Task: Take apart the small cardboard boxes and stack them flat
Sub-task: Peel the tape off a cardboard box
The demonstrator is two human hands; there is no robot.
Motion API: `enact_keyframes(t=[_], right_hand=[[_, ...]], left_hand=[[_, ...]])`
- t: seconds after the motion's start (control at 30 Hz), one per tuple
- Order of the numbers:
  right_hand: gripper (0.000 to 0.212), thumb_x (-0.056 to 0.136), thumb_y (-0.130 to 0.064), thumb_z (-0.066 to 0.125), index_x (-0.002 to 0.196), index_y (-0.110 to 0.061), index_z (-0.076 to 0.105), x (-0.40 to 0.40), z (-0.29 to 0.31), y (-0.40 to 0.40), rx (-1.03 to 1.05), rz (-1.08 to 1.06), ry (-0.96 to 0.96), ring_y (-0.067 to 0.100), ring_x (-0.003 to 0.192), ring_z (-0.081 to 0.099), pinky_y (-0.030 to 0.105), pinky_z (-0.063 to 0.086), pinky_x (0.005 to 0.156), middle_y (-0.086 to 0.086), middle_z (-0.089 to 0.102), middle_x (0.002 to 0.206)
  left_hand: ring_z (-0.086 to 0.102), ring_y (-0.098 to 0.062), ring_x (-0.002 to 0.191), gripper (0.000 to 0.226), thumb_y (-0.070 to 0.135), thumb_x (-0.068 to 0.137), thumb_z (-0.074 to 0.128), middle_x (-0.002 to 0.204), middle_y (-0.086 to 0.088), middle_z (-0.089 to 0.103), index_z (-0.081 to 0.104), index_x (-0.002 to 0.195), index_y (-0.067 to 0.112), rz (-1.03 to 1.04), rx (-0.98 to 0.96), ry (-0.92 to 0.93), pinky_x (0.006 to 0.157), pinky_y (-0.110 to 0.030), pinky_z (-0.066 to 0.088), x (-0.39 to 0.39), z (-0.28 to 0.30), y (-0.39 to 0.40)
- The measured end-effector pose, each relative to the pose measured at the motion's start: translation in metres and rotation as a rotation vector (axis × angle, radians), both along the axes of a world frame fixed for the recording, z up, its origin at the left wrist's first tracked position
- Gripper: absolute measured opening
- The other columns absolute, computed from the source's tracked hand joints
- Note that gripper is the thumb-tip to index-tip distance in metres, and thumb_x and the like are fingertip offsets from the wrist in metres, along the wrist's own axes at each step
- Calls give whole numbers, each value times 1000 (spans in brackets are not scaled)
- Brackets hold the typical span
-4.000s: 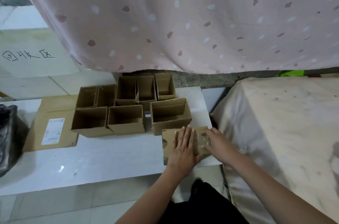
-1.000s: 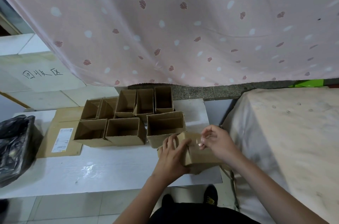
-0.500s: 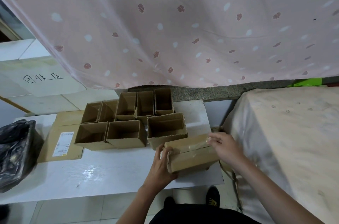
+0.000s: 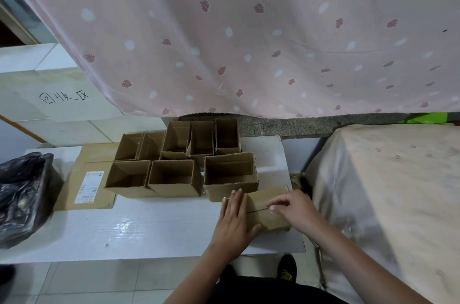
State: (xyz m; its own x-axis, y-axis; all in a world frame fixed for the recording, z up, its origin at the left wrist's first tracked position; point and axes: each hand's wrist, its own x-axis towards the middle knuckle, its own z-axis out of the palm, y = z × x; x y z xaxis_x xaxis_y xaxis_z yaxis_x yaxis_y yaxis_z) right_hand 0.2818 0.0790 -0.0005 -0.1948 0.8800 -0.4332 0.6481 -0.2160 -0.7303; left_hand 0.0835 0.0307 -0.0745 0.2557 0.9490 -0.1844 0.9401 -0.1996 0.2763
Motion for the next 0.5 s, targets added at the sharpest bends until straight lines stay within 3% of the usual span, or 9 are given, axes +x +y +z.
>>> enact_keyframes(t=[0.1, 0.17, 0.23, 0.37, 0.5], right_hand=[[17, 93, -20, 68, 90, -35, 76, -4, -3, 4, 19, -7, -31, -2, 79, 66, 12, 46, 72, -16, 72, 90], [25, 98, -11, 56, 91, -32, 69, -7, -4, 3, -26, -69, 18, 8, 66, 70, 28, 58, 73, -4, 72, 88], [34, 98, -3, 47, 98, -32, 65, -9, -4, 1, -73, -104, 75, 14, 65, 72, 41, 59, 80, 4, 68, 89], [45, 97, 2, 49, 106, -37, 70, -12, -7, -3, -176, -68, 230, 16, 75, 74, 29, 59, 75, 12, 65, 102], [18, 97, -3, 57, 103, -13, 70, -20, -9, -6, -207, -29, 266, 17, 84, 75, 29, 61, 77, 12, 69, 103]], left_hand=[[-25, -23, 150, 80, 58, 103, 16, 166, -10, -18, -12, 158, 7, -35, -43, 57, 122, -43, -18, 4, -1, 0], [-26, -26, 149, 78, 57, 102, 8, 164, -11, -21, -13, 156, 5, -47, -24, 75, 121, -44, -14, 6, -1, -3], [-23, -29, 150, 79, 58, 101, 4, 163, -13, -19, -9, 156, 2, -49, 7, 93, 120, -45, -10, 8, -4, -5], [-18, -30, 151, 79, 60, 103, 6, 164, -14, -16, -7, 156, 2, -42, 13, 128, 121, -46, -5, 10, -7, -7], [20, -33, 150, 76, 56, 104, 23, 161, -19, 23, 30, 153, -2, -21, 27, 184, 114, -46, 14, 10, -1, -8]])
